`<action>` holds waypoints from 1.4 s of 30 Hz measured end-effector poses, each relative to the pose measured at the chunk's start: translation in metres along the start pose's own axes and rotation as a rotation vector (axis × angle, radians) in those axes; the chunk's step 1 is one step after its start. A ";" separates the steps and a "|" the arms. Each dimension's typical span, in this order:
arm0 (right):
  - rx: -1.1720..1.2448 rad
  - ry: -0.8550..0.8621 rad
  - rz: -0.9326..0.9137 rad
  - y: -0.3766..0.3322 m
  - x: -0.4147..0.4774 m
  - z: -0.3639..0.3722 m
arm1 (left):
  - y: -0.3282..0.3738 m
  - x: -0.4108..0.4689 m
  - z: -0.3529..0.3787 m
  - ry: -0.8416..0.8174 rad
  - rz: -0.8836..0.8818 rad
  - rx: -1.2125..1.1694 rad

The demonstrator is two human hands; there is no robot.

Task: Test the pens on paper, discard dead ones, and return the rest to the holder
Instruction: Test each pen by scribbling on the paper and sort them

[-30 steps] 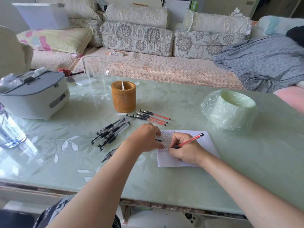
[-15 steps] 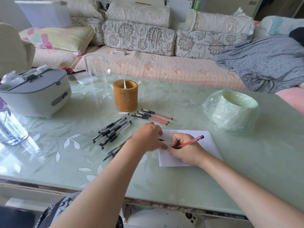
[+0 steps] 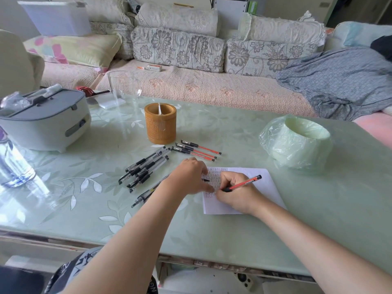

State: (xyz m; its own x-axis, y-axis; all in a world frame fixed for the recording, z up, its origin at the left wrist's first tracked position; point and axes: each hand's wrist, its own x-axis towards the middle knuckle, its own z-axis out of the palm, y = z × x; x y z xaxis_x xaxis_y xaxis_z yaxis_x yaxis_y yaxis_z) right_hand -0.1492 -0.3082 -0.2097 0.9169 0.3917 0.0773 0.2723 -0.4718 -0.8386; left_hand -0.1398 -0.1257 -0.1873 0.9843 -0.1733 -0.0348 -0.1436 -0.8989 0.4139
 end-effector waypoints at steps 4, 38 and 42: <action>-0.037 0.002 0.003 0.003 0.001 0.001 | 0.000 0.000 0.000 0.006 0.003 -0.002; 0.021 -0.058 0.043 -0.002 -0.003 -0.001 | 0.002 -0.002 -0.002 0.010 0.006 -0.007; 0.014 -0.055 0.047 -0.006 -0.003 -0.001 | 0.002 -0.003 -0.002 0.013 0.010 -0.012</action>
State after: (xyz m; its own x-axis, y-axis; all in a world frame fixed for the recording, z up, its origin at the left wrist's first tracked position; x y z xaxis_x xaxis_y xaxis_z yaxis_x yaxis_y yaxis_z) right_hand -0.1530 -0.3074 -0.2047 0.9110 0.4122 0.0086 0.2252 -0.4800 -0.8479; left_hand -0.1433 -0.1257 -0.1848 0.9840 -0.1770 -0.0184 -0.1525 -0.8923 0.4249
